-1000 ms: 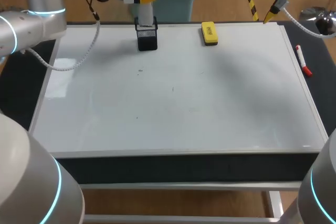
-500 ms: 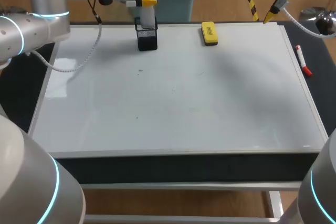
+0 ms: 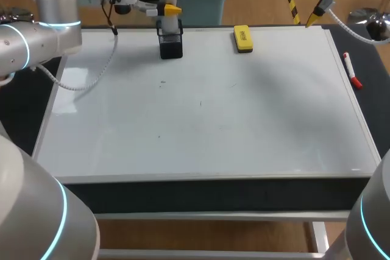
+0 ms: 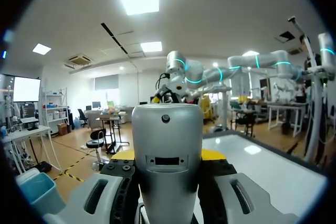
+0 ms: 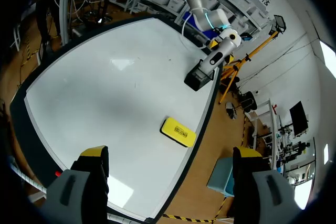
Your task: Pick up the inspection probe, press it on each red-marked spot on the whiteboard one by one, put down the probe, pick up the eraser, and wipe off all the red marks.
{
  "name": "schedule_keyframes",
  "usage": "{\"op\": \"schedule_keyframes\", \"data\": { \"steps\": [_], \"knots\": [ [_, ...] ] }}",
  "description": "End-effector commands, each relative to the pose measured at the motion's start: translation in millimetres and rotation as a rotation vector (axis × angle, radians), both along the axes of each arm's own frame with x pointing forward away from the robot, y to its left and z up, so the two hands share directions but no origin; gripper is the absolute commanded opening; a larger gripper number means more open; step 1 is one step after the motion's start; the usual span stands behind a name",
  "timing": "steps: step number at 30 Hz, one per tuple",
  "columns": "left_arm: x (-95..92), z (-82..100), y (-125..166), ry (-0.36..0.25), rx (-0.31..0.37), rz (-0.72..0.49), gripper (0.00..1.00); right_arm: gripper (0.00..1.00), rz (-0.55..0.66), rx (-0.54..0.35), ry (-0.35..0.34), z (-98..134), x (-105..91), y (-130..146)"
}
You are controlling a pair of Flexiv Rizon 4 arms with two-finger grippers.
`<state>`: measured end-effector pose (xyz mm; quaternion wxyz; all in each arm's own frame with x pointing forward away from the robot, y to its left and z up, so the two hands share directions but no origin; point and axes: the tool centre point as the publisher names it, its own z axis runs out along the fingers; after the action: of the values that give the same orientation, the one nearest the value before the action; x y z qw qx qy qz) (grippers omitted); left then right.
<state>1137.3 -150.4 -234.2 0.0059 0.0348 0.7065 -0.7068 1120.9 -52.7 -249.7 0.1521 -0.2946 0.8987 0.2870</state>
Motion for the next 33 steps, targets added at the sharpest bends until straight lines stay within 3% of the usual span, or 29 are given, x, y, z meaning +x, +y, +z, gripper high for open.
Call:
{"op": "schedule_keyframes", "data": {
  "steps": [1, 21, 33],
  "knots": [
    [2.8, -7.2, 1, -0.005, -0.013, -0.008, 0.0, 1.0, 0.001, -0.005, -0.001, 1, -0.1, 0],
    [12.5, -39.6, -2, 0.027, -0.018, 0.0, 0.0, 1.0, 0.001, -0.005, -0.001, 1, -0.1, 0],
    [14.2, -48.7, -1, 0.039, -0.018, -0.002, 0.0, 1.0, 0.001, -0.005, -0.001, 1, -0.1, 0]
  ]
}}
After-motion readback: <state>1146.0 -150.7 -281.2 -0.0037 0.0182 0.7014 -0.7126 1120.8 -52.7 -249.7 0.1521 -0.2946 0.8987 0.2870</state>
